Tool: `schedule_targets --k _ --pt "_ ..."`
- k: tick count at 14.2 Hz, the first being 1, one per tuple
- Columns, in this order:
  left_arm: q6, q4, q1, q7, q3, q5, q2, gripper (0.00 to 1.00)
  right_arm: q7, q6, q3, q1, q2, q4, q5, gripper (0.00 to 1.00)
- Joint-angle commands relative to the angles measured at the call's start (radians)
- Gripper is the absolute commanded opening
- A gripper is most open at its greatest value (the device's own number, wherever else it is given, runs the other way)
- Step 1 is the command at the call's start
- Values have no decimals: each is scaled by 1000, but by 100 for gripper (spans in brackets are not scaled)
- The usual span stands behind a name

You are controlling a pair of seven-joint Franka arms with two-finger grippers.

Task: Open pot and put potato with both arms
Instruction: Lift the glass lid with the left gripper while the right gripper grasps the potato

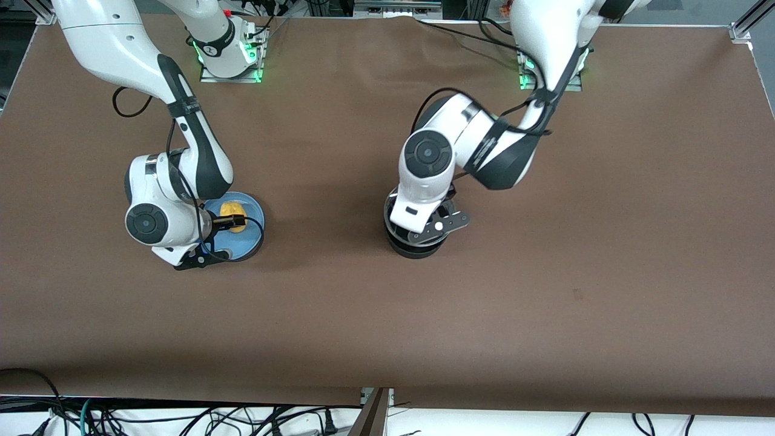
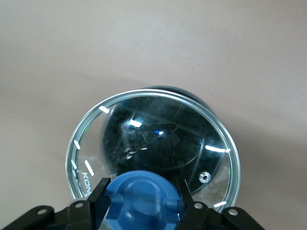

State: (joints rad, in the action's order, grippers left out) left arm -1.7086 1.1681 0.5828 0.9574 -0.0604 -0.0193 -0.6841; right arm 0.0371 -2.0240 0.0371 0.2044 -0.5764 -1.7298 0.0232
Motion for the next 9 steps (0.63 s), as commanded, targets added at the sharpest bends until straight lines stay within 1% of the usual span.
schedule_targets --k 1,3,6,7,9 --pt "159 41 -108 -272 -2 -5 104 34 42 -33 -9 -3 43 -69 -6 100" --pt "208 59 -188 -441 -1 2 135 34 50 -54 -10 -3 41 -91 -6 100" --pt "211 136 -315 -751 2 21 178 35 53 -70 -11 -5 35 -99 -6 100" --pt "205 163 -361 -852 4 50 182 35 55 -68 -11 -5 33 -99 -6 100" --pt "161 215 -415 -969 1 125 183 35 53 -70 -11 -7 32 -97 -6 82"
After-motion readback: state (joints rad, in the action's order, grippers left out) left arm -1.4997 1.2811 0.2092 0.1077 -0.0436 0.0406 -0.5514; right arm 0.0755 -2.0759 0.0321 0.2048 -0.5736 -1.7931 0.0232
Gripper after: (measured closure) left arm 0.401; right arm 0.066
